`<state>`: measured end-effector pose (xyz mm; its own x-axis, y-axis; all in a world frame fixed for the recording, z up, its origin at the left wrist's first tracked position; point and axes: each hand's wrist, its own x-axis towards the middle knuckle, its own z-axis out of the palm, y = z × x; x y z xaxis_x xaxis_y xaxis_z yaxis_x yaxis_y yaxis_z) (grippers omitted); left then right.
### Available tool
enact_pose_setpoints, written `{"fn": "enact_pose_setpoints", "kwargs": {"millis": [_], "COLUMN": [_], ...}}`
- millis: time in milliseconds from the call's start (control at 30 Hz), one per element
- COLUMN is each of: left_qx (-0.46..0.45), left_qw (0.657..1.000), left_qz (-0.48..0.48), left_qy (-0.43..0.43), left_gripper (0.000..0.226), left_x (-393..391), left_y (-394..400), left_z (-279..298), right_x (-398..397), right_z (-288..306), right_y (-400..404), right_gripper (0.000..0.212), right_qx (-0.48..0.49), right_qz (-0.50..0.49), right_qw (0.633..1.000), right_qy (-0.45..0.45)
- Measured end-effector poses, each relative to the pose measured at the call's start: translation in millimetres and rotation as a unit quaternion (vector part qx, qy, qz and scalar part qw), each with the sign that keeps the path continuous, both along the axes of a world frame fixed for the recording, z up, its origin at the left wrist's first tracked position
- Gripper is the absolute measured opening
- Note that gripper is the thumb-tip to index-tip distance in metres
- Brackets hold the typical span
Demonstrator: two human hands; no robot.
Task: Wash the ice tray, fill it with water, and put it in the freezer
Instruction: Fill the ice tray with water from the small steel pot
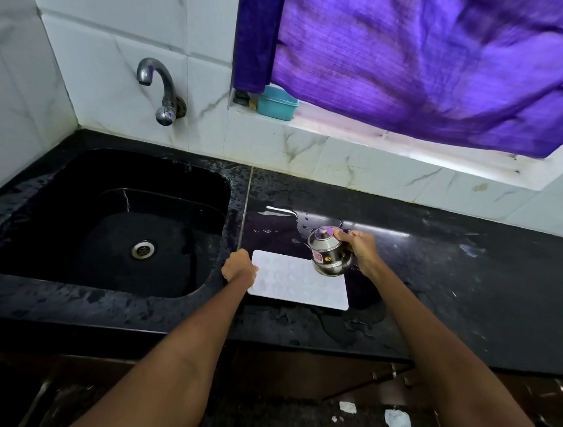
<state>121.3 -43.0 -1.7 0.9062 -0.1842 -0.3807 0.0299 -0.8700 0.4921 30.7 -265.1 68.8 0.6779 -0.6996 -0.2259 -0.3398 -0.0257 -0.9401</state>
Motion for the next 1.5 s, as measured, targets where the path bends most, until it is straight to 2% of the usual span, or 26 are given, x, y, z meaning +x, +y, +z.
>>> {"fn": "enact_pose_setpoints", "kwargs": {"millis": [300, 533, 1500], "left_qx": [0.007, 0.013, 0.018], "left_qw": [1.0, 1.0, 1.0], "left_qz": [0.001, -0.004, -0.017], "left_qy": [-0.008, -0.016, -0.02], "left_gripper": [0.04, 0.037, 0.034], "left_x": [-1.2, -2.3, -2.3], "left_y": [-1.3, -2.8, -3.0], "left_z": [-1.3, -1.9, -8.4], "right_x": [-13.7, -11.7, -12.3], "right_z": [-10.3, -2.1, -1.0], "right_y": [-1.5, 6.1, 2.4], "right_gripper": [0.055, 0.052, 0.047], "right_qx": [-0.065, -0.115, -0.105], "right_qz": [0.014, 0.026, 0.011], "right_qw": [0.997, 0.992, 0.994], "right_qy": [0.042, 0.047, 0.037]}}
